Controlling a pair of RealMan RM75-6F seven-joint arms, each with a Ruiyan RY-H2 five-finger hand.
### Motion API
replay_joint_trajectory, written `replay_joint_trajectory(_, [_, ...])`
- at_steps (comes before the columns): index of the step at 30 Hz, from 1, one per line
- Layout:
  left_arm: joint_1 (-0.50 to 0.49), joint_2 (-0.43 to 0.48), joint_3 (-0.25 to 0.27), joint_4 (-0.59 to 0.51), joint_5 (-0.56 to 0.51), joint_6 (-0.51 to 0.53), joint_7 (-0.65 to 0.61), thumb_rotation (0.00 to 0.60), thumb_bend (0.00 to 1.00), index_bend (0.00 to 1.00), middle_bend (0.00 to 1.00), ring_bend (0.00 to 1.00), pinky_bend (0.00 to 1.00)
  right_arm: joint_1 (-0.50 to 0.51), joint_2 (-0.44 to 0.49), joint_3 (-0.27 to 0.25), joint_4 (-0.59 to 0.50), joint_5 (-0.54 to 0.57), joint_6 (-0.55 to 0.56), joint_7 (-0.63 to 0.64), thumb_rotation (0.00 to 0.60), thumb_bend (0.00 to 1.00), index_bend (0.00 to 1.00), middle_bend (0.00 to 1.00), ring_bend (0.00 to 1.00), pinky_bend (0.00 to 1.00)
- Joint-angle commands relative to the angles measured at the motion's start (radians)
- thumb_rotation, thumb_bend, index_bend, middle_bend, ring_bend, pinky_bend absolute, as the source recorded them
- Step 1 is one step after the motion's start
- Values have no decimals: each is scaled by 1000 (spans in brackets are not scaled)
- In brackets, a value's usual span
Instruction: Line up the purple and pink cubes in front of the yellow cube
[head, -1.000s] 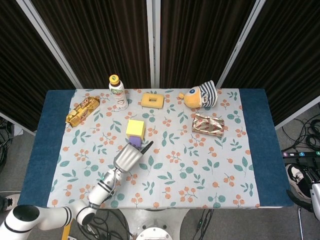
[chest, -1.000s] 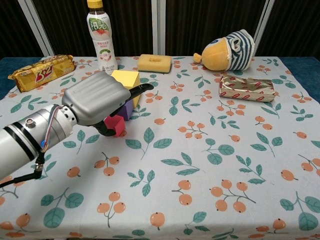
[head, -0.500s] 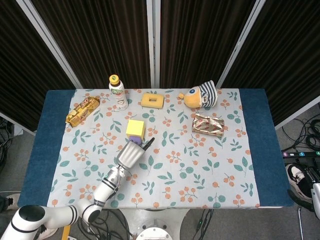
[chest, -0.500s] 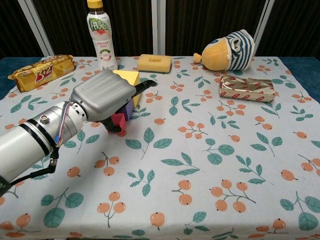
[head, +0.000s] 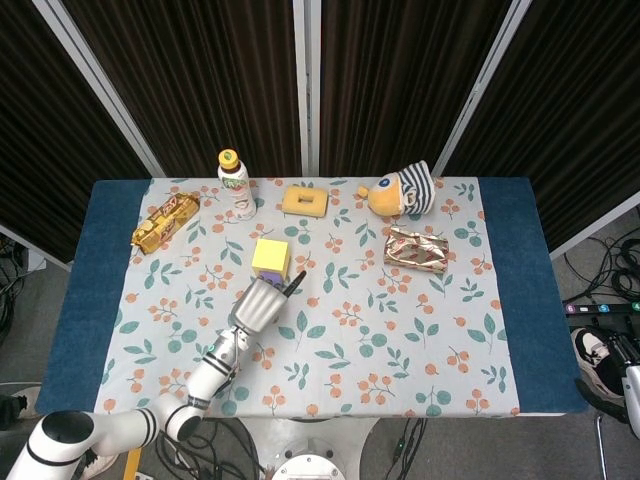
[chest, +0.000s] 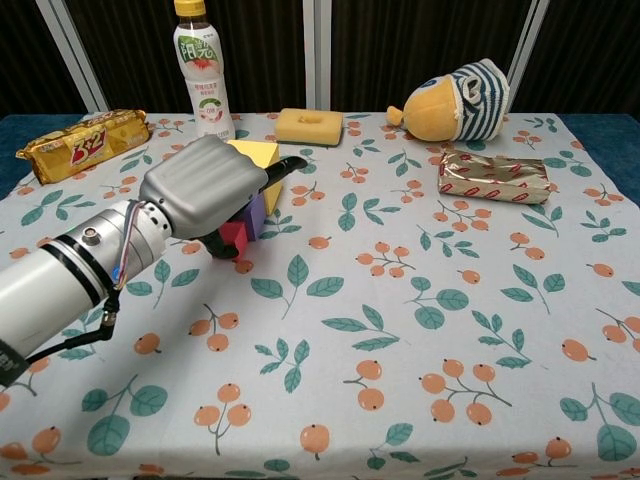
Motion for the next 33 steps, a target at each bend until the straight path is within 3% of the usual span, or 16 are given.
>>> replay_joint_trajectory(1, [-2, -3, -3, 8, 4, 1, -5, 600, 0, 37, 737, 716, 738, 0, 0, 0, -1, 1, 0, -1, 600, 65, 220, 291, 257, 361])
replay_joint_trajectory(14, [-11, -6, -12, 22, 11, -2, -11, 600, 0, 37, 736, 715, 738, -3, 1, 1, -2, 3, 3, -1, 600, 66, 220, 291, 257, 361])
replay_joint_trajectory(20, [23, 28, 8, -29, 21, 31, -20, 600, 0, 37, 734, 709, 737, -2, 0, 0, 5, 0, 3, 9, 600, 66, 220, 291, 257, 361])
replay_joint_trajectory(26, [95, 142, -4, -199, 14, 125, -94, 600, 0, 37, 700, 663, 733, 7, -1, 4, 10, 0, -7, 16, 600, 66, 220, 291, 257, 361])
replay_joint_trajectory(30, [170, 281, -35, -360, -33, 193, -153, 600, 0, 37, 674, 634, 723, 16, 2, 6, 12, -2, -16, 23, 600, 66, 220, 291, 257, 361])
replay_joint_trajectory(33, [237, 392, -63, -453, -101, 230, -221, 600, 0, 46, 631, 582, 656, 27, 8, 10, 16, 8, -37, 36, 600, 66, 220, 294, 257, 361])
